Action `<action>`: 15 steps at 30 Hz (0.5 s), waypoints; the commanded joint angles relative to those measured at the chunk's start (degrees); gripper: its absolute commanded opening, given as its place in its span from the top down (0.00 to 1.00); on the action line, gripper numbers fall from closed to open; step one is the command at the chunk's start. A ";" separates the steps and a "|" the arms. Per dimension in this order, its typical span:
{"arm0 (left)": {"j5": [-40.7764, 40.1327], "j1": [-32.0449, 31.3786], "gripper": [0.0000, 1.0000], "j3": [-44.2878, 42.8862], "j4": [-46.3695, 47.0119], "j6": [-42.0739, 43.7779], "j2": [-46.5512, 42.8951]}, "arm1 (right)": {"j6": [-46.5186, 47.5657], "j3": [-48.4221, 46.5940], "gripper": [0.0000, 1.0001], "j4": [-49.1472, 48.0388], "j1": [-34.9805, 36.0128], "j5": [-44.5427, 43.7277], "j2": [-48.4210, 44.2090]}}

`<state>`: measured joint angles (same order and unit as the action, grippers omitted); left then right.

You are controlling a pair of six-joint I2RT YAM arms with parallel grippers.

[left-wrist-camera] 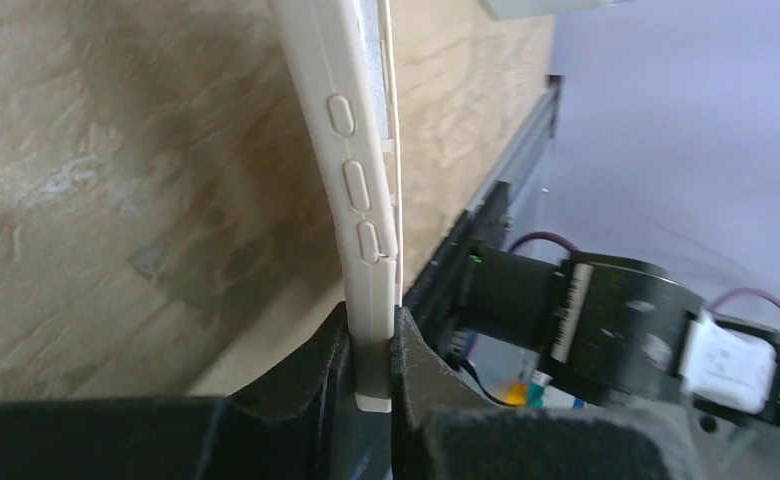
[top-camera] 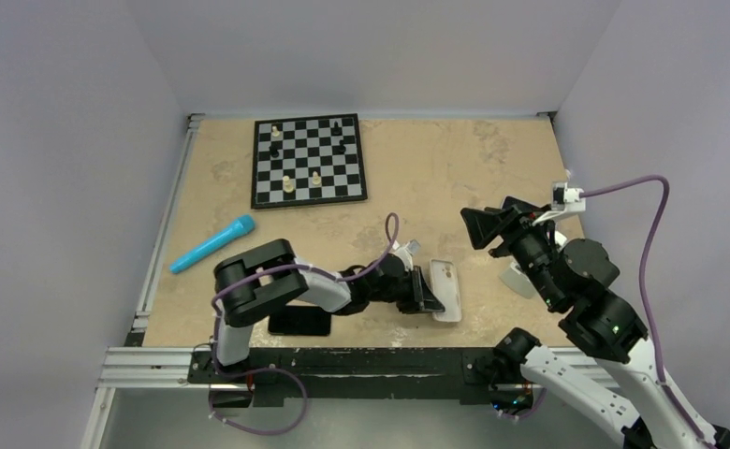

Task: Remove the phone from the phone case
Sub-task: Place the phone case at the center of the board.

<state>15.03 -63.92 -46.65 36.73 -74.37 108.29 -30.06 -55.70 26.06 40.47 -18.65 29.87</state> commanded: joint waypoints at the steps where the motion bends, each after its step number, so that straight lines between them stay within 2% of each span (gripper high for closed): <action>1: -9.77 -4.75 1.00 -5.96 4.01 -2.70 4.44 | -0.39 1.22 0.37 1.18 0.00 -0.98 -2.60; 10: -11.32 -6.46 0.99 -8.36 -0.05 -3.20 7.85 | -1.16 4.40 0.36 0.90 0.05 -0.22 -4.90; 13: -10.34 -6.91 0.89 -8.61 -0.79 -3.73 8.22 | -1.52 5.08 0.36 0.23 0.05 0.62 -5.03; 15: -10.36 -6.92 0.77 -8.30 -4.10 -3.54 7.06 | -1.70 5.95 0.36 -0.44 0.05 0.68 -5.08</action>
<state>5.74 -70.28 -53.43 34.81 -77.49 116.27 -30.70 -50.98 27.42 40.47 -18.44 25.06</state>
